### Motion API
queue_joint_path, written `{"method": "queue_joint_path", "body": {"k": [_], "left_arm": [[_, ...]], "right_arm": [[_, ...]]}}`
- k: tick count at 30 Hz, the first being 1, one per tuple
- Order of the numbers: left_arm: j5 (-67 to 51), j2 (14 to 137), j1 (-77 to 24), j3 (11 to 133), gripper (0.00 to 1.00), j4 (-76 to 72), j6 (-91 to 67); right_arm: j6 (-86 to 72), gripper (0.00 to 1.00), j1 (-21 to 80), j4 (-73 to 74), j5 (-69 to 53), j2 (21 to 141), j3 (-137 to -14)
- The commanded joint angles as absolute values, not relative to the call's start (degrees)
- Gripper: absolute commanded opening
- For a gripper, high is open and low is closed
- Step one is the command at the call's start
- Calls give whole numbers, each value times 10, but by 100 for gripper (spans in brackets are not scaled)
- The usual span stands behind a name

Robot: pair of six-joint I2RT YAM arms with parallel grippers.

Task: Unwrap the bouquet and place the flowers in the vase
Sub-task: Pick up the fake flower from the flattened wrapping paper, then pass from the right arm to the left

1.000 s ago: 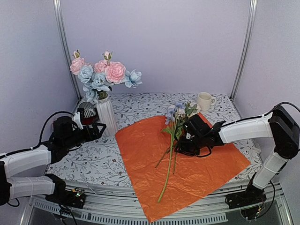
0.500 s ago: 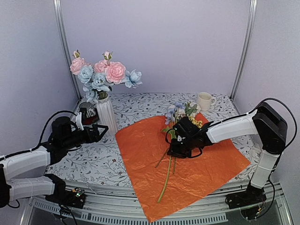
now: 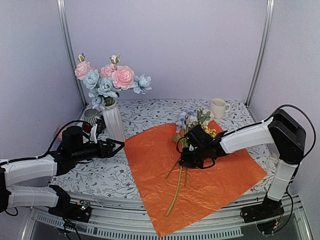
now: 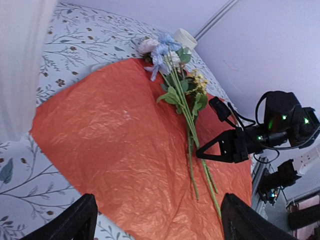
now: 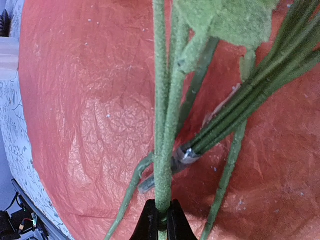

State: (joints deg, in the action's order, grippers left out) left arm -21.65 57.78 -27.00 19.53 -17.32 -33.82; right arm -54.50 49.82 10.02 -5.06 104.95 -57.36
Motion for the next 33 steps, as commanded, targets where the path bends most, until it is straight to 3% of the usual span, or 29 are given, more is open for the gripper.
{"method": "queue_joint_path", "body": {"k": [1, 5, 7, 17, 25, 33], "left_arm": [[-193, 581, -344, 212, 87, -221, -374], [-166, 601, -417, 223, 87, -264, -403], [-161, 618, -447, 236, 82, -285, -408], [-180, 742, -572, 360, 77, -349, -359], [-186, 791, -609, 411, 69, -431, -353], [-204, 811, -619, 435, 62, -458, -352]], "right_arm": [[-519, 3, 501, 37, -32, 965, -531], [-487, 3, 503, -21, -17, 897, -482], [-471, 3, 513, -55, -9, 862, -457], [-326, 4, 647, -210, 119, 696, -365], [-236, 4, 696, -303, 89, 642, -329], [-212, 3, 704, -304, 58, 656, -338]]}}
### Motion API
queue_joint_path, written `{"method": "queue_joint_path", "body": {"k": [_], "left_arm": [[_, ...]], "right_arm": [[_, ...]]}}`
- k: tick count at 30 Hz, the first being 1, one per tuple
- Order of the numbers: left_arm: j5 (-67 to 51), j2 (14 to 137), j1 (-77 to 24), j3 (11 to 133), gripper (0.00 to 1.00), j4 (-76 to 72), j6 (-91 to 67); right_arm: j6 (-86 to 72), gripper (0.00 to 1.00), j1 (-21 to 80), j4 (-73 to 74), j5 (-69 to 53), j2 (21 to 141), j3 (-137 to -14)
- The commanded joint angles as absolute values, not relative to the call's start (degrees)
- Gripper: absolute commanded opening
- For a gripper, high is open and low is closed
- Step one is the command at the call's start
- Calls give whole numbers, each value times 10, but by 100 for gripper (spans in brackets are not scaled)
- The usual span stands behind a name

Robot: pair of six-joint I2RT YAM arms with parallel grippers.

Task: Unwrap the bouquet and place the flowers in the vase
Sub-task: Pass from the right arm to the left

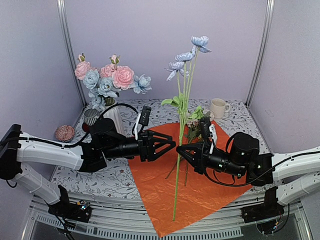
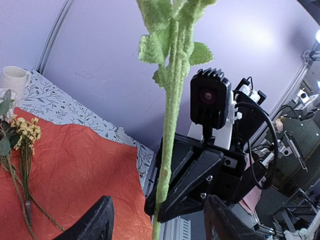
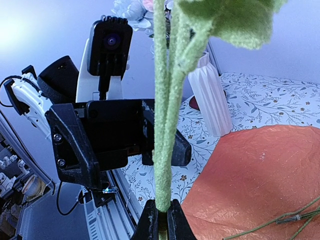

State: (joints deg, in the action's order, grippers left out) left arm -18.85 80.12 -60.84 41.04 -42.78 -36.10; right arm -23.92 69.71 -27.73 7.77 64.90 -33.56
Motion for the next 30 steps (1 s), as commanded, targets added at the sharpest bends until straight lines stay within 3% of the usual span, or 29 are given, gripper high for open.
{"method": "queue_joint_path", "body": {"k": [1, 11, 19, 24, 27, 30], "left_arm": [[-206, 814, -619, 438, 61, -458, -352], [-224, 832, -622, 457, 47, -453, -350], [-222, 842, -622, 469, 29, -437, -341], [-225, 851, -622, 470, 11, -436, -341], [-230, 848, -622, 467, 0, -442, -336], [-224, 829, -622, 460, 0, -442, -323]], "right_arm": [[-210, 3, 704, -304, 57, 658, -340], [-201, 3, 706, -297, 42, 678, -356], [-191, 4, 707, -292, 39, 680, -360], [-190, 5, 707, -290, 38, 681, -359], [-187, 10, 707, -286, 43, 679, -358], [-185, 31, 707, -281, 60, 670, -355]]}}
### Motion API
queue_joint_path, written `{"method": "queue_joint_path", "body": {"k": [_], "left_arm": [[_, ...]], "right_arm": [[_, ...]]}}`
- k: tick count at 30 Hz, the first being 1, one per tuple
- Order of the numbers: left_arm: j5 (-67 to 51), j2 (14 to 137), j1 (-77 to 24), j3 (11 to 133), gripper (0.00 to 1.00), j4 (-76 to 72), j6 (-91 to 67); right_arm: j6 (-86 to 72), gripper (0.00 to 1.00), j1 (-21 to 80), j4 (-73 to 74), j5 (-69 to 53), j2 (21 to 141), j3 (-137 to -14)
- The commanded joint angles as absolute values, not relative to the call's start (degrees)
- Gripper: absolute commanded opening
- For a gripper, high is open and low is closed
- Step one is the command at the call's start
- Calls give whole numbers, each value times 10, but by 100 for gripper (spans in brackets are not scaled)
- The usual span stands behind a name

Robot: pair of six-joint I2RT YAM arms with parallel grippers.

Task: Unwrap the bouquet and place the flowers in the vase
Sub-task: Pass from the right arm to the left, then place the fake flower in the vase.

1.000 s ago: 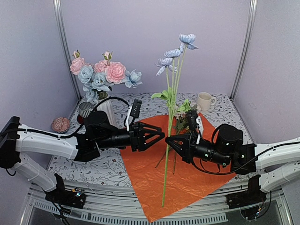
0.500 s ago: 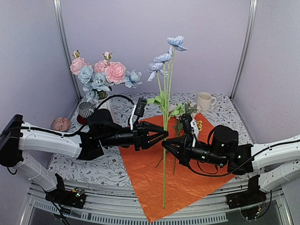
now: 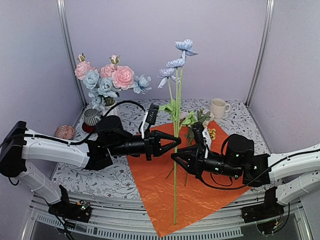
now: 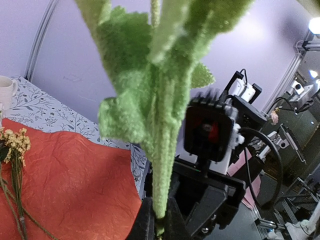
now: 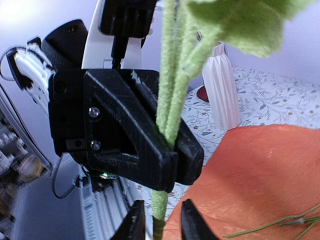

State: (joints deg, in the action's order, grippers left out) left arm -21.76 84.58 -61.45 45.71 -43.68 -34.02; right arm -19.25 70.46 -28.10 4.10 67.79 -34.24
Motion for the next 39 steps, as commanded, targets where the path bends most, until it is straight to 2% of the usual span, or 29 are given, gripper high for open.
{"method": "queue_joint_path", "body": {"k": [1, 6, 8, 15, 25, 29, 35, 39], "left_arm": [[-218, 820, -622, 456, 0, -439, -318], [-173, 761, -619, 435, 0, -392, -284], [-148, 729, -618, 422, 0, -371, -267], [-18, 588, -608, 380, 0, -269, -199], [191, 359, -587, 415, 0, -50, -100], [277, 288, -585, 431, 0, 3, -59], [447, 257, -584, 434, 0, -8, 24], [547, 260, -583, 413, 0, -122, 148]], "right_arm": [[-184, 35, 707, -281, 67, 665, -352], [-176, 63, 707, -283, 119, 623, -326], [-166, 66, 707, -282, 158, 601, -316], [-111, 69, 688, -282, 298, 572, -301], [-133, 69, 507, -293, 289, 617, -307], [-126, 69, 471, -331, 311, 660, -302], [-113, 69, 454, -376, 307, 726, -301], [-107, 72, 454, -415, 272, 744, -277]]}}
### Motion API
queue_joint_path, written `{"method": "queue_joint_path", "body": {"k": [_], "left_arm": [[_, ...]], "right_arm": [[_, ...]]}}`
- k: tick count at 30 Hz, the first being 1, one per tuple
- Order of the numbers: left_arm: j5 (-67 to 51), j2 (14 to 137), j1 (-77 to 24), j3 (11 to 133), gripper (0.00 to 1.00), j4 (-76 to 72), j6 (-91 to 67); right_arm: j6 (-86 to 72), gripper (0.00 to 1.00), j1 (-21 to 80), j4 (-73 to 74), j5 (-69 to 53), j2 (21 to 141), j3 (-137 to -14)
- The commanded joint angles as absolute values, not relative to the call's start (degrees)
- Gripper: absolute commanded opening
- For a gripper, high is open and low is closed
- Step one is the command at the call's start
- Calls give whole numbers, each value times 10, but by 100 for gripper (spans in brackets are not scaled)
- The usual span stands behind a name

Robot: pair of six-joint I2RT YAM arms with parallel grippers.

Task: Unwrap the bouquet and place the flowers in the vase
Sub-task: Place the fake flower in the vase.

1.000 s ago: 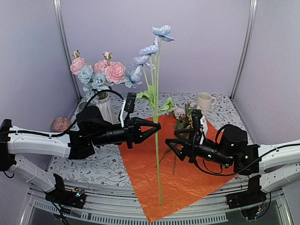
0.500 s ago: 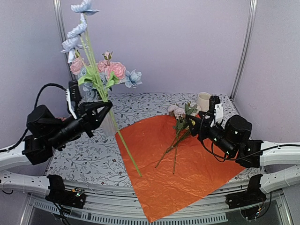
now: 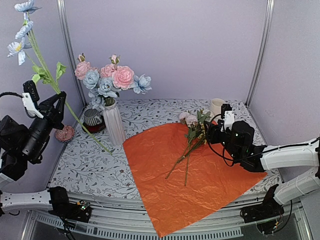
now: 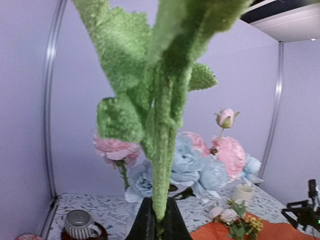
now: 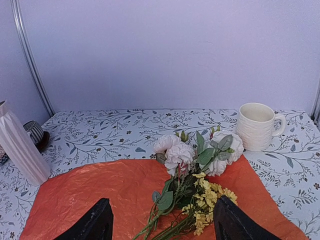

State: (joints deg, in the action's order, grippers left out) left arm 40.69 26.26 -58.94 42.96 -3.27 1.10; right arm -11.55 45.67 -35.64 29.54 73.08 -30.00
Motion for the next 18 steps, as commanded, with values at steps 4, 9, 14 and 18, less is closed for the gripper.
{"method": "queue_joint_path", "body": {"k": [4, 9, 14, 18], "left_arm": [[564, 275, -571, 404, 0, -219, 272], [509, 286, -532, 414, 0, -241, 264], [454, 353, -425, 427, 0, -258, 264], [327, 407, -319, 460, 0, -222, 167]], "right_arm": [[-99, 73, 454, -432, 262, 748, -264], [-85, 74, 454, -434, 264, 758, -269], [-78, 75, 454, -435, 254, 759, -271], [-72, 76, 454, -435, 249, 758, -271]]}}
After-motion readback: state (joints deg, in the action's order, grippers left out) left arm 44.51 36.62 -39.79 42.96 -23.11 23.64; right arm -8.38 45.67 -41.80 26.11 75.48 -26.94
